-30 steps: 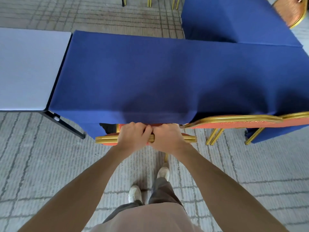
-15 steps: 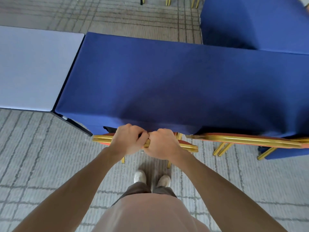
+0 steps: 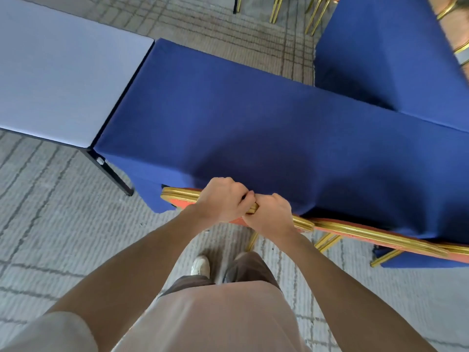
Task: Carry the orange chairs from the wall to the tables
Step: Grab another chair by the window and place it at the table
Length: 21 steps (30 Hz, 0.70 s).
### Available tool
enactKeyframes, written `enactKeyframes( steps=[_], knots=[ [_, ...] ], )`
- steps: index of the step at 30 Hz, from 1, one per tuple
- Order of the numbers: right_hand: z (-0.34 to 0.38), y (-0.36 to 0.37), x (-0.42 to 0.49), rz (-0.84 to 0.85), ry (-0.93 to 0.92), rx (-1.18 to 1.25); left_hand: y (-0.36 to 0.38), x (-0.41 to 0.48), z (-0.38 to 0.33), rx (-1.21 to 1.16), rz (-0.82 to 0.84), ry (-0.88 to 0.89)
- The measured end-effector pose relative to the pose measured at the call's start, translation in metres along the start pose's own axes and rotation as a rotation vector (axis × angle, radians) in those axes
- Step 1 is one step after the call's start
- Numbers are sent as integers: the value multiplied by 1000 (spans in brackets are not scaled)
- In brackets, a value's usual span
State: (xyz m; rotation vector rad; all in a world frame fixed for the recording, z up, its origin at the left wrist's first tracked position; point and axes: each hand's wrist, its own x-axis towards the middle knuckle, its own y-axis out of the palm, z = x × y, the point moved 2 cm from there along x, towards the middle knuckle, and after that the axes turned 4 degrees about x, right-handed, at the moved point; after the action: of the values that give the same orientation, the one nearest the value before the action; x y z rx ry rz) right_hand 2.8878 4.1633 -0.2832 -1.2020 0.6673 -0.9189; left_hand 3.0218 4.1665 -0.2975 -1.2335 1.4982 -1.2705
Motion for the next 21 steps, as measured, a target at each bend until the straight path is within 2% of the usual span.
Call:
enactKeyframes(
  steps=[3,5,7,8,12,15,18,21],
  knots=[
    [-2,14,2,58,-67,-33,14,-1,1,41,-2,73],
    [-13,21,7,196,-69,-42,28,4,1,66,32,113],
    [-25,23,11,419,27,-18,37,11,-2,15,68,51],
    [-32,23,13,477,69,-39,38,17,-4,-17,88,7],
    [-34,24,20,419,179,24,39,32,-5,-8,91,35],
    [-24,24,22,378,197,51,38,32,5,-2,81,24],
    [-22,21,24,413,219,69,33,31,0,19,66,100],
    [-22,22,25,470,194,109,29,28,9,-14,88,60]
  ],
)
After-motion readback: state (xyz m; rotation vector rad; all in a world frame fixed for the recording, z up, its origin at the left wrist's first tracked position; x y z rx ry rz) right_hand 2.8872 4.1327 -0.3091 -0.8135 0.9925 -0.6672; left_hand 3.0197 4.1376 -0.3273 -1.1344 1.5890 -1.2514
